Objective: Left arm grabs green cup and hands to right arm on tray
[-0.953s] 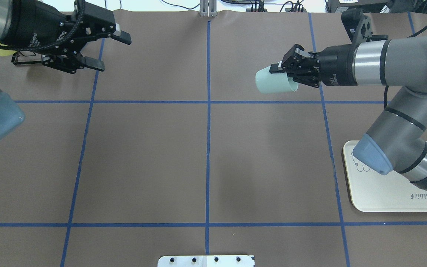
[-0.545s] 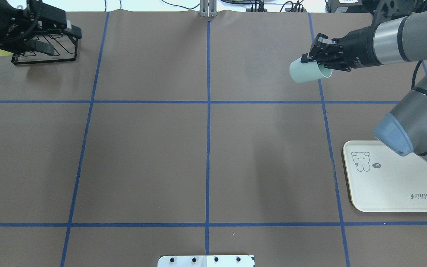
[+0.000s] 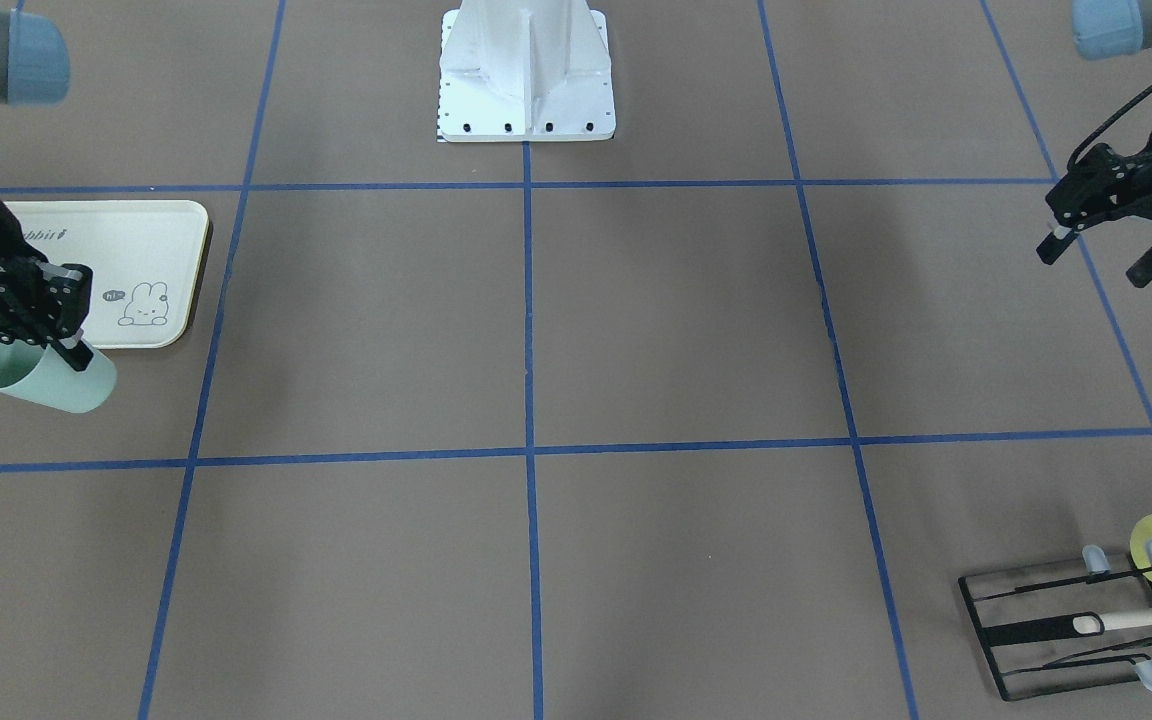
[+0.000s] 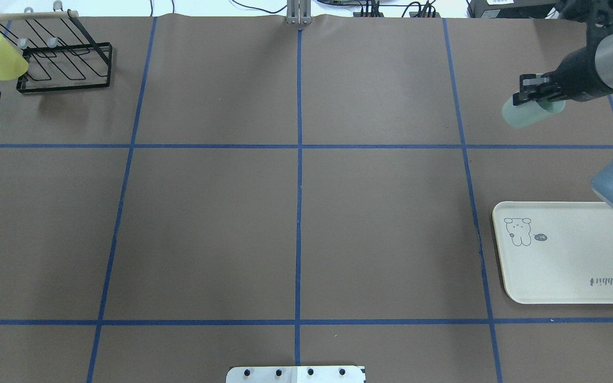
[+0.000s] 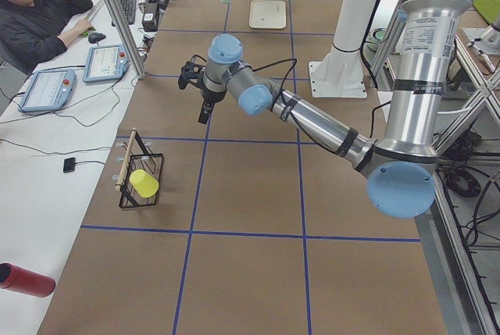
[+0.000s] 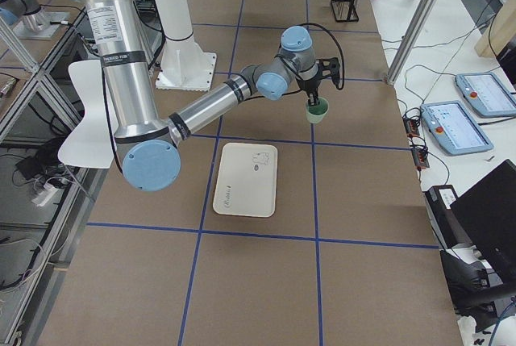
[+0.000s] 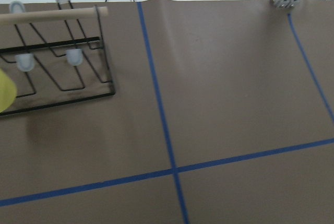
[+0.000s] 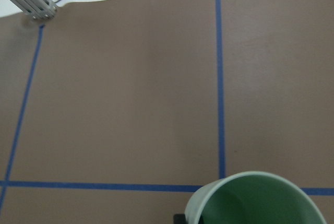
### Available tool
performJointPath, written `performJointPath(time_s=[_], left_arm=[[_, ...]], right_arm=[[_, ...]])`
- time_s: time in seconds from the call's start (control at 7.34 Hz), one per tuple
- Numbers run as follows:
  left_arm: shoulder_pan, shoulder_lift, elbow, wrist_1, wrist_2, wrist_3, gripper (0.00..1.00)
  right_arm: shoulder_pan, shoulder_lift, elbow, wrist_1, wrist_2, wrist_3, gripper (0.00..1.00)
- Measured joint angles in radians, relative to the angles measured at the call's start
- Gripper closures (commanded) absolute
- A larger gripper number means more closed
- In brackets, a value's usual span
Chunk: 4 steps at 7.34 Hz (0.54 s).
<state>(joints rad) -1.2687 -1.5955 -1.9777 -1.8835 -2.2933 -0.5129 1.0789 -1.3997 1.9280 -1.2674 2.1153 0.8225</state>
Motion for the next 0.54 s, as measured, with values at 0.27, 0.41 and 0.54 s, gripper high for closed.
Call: performJointPath(time_s=[0.27,0.41,0.54], left_arm=[[-0.019,0.081,0.017,0.061,-0.001,0.146,0.00],[-0.031,0.092,0.021,0.113,-0.002,0.218,0.00],[-0.053,0.097,0.025,0.158,-0.005,0.295,0.00]], right_arm=[[0.072,-0.072,0.006,-0.022,0.091,-0.172,1.00],[0.113,-0.109,0.007,-0.023,0.136,-0.245,1.00],[0.141,-0.148,0.013,-0.022,0.162,-0.296,1.00]])
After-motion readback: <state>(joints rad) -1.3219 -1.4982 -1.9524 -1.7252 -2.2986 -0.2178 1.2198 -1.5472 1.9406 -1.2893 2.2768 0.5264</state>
